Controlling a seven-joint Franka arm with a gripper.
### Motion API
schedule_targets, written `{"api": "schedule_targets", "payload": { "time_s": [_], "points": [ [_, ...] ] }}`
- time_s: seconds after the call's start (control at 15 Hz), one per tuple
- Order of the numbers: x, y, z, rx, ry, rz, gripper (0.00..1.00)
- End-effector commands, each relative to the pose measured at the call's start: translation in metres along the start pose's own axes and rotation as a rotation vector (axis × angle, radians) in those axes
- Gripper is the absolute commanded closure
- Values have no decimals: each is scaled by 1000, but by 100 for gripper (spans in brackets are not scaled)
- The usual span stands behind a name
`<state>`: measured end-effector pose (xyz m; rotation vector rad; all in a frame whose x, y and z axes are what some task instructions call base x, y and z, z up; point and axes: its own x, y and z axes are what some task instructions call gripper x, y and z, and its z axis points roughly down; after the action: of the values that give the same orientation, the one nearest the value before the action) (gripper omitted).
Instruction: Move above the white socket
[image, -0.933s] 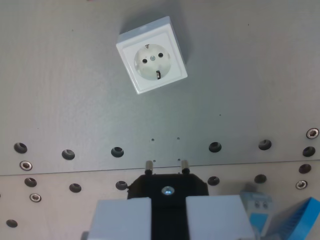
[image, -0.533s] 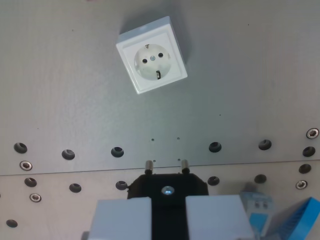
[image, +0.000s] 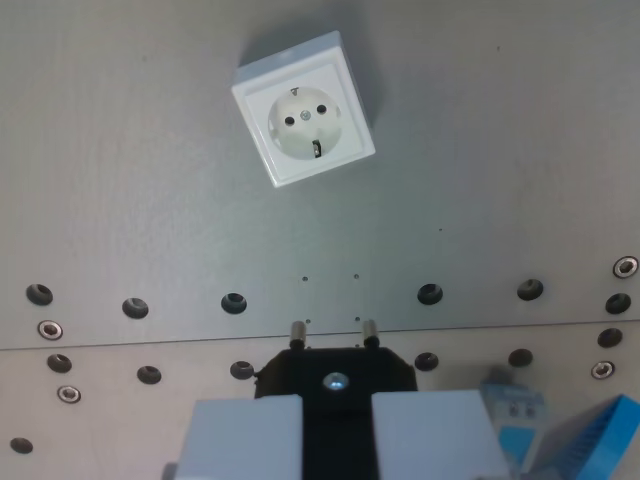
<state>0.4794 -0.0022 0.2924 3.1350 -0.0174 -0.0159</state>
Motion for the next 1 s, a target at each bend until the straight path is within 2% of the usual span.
{"api": "schedule_targets", "payload": {
  "time_s": [0.07, 0.53, 1.0],
  "points": [
    [0, 0, 7, 0, 20, -39, 100],
    [1, -1, 23, 0, 54, -88, 100],
    [-1, -2, 47, -1, 74, -143, 100]
  ]
}}
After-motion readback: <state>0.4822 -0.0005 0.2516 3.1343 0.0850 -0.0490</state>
